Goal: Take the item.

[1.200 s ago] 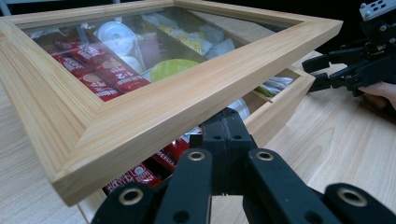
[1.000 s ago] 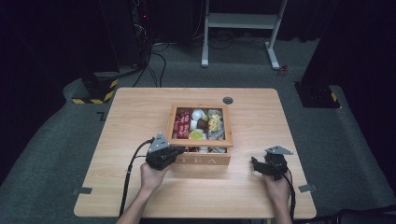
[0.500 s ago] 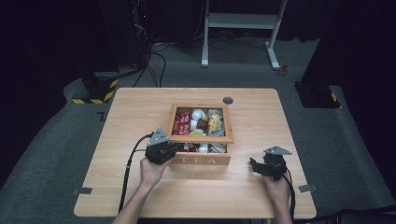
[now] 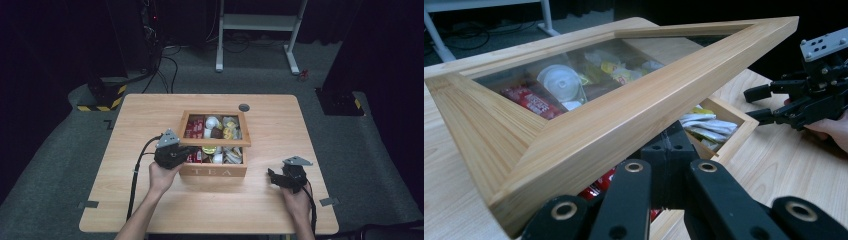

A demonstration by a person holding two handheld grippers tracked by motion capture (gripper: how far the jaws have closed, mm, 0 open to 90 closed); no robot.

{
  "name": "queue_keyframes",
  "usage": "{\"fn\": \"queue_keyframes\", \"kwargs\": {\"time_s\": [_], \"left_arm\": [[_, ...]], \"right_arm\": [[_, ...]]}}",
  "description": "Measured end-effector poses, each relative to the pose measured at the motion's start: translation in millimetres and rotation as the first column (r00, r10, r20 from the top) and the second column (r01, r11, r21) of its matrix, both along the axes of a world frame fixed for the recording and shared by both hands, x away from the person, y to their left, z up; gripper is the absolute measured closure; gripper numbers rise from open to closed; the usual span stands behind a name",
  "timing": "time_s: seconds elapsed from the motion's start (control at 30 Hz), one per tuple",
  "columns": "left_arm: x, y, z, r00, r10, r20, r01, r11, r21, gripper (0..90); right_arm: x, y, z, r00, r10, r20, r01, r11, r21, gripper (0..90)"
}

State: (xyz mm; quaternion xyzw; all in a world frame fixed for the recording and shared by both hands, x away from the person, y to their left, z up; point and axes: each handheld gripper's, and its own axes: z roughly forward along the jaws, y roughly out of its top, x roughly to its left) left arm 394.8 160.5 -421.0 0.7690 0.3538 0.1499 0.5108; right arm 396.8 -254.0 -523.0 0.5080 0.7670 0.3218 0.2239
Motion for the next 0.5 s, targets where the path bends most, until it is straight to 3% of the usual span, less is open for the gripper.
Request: {"fn": "queue_keyframes", "kwargs": {"time_s": [0.4, 0.5], "left_arm": [[6.7, 0.3, 12.3, 1.0, 0.003, 0.001, -0.003, 0.9999, -0.014, 90.0], [8.9, 0.5, 16.0, 1.0, 0.002, 0.002, -0.002, 0.9998, -0.019, 89.9]], "right_arm": [[-0.1, -0.2, 0.1, 1.0, -0.003, -0.002, 0.003, 1.0, 0.007, 27.8], [-1.8, -0.5, 1.3, 0.9999, -0.012, -0.003, 0.012, 1.0, 0.005, 35.2]]}}
